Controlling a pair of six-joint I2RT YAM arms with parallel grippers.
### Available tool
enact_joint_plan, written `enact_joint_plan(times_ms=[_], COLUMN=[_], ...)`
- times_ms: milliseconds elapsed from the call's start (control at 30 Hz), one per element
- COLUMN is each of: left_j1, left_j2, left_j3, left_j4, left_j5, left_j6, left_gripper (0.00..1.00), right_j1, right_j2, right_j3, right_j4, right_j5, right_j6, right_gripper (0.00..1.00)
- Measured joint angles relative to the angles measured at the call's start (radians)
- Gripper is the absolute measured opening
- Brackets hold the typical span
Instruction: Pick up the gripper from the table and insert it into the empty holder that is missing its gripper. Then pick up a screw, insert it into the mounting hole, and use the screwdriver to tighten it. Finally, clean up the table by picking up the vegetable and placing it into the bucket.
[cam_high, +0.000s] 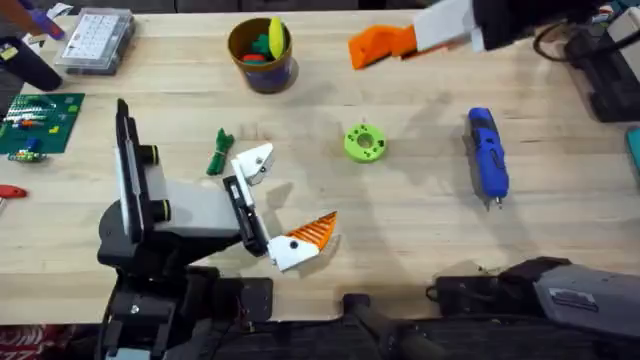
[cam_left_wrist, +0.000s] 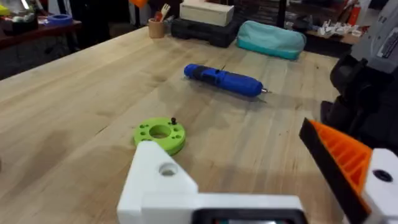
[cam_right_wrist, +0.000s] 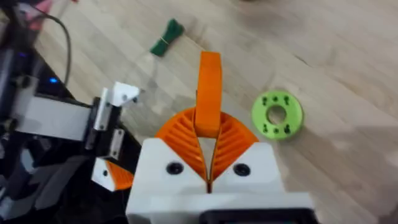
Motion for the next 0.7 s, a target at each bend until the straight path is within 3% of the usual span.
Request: enact_joint_plan(times_ms=[400, 700], left_j1=[0.000, 0.000], left_j2=[0.000, 0.000], left_j3=[0.000, 0.000], left_j4=[0.000, 0.000], left_j5=[0.000, 0.000], left_j6=[0.000, 0.000], left_gripper=[0.990, 0.990], right_j1=[0.000, -0.001], right_j2=[-0.018, -0.193], right_j3=[-0.026, -0.305], right_j4=[0.179, 0.504], right_j5=[-0.122, -0.147], right_j6=[0.105, 0.323], right_gripper=[0.011, 0.011])
